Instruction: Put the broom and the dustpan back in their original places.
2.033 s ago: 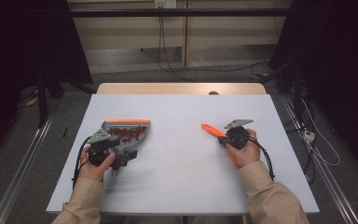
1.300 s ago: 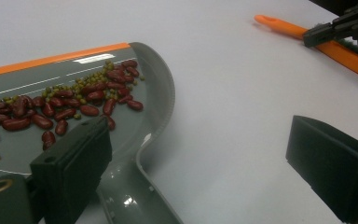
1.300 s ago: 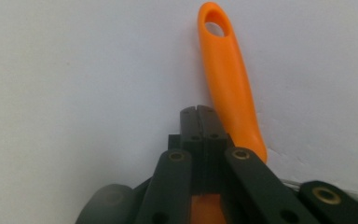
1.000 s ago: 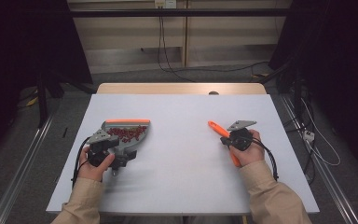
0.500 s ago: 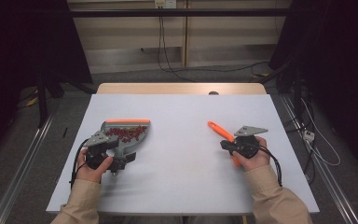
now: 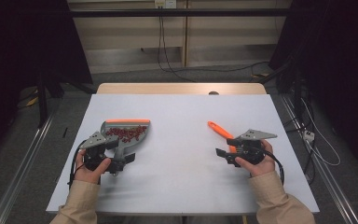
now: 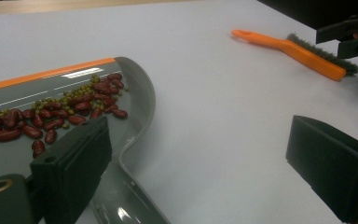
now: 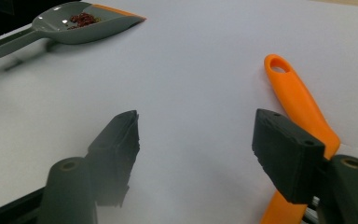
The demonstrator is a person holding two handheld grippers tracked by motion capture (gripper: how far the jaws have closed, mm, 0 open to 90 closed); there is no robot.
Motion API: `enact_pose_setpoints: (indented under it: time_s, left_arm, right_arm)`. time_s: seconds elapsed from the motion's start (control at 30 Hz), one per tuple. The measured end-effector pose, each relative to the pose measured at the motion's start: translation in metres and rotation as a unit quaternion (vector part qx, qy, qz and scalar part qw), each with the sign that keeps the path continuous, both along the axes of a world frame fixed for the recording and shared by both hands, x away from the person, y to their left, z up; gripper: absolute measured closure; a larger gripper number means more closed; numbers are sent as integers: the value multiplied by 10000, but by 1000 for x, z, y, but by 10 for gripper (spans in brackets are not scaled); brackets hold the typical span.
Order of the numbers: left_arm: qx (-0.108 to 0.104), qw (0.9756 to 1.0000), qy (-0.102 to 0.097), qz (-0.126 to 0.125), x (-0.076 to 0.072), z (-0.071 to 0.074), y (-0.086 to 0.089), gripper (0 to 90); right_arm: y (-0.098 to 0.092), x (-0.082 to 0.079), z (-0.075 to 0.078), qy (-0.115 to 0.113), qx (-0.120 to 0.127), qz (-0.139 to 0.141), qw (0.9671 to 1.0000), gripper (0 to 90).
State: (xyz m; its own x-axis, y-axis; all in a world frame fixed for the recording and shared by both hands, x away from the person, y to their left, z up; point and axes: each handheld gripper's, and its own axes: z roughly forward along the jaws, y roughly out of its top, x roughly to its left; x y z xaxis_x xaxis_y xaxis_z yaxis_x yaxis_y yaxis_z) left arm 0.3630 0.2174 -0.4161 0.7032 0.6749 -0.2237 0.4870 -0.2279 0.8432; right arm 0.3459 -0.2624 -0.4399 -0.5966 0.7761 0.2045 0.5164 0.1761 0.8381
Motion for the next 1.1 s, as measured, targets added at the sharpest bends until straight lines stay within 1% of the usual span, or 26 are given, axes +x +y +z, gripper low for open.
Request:
enact_pose_setpoints:
  time_s: [0.03,0.1,0.17,0.3,0.47,0.67,0.9,0.97,1.1]
  left_arm:
    - [-46,10000,-12,-9,-1,0,0,68]
    - [-24,10000,-32,-13,-2,1,1,68]
    - [-71,10000,-32,-9,-3,1,2,68]
    - [-90,9999,-75,-51,-3,2,3,67]
    - [-51,9999,-107,-103,-5,1,4,67]
    - [7,9999,-136,-107,-8,-2,9,68]
    - [17,9998,-125,-135,-11,-5,11,68]
    - [28,9998,-126,-123,-11,-5,11,67]
    - [55,9998,-135,-155,-10,-7,10,67]
  right_arm:
    - [-1,-1,1,-21,-5,-17,10000,301]
    - [-2,-3,1,-66,-11,1,10000,282]
    - [-3,-5,1,-95,-40,7,9999,266]
    - [-5,-10,3,-169,-87,37,9998,247]
    - [-8,-16,4,-214,-96,87,9997,231]
    - [-18,-25,4,-301,-125,27,9995,223]
    - [-28,-35,-1,-271,-165,10,9995,220]
    - [-29,-36,-2,-268,-216,21,9994,218]
    - [-30,-36,-3,-271,-206,21,9994,214]
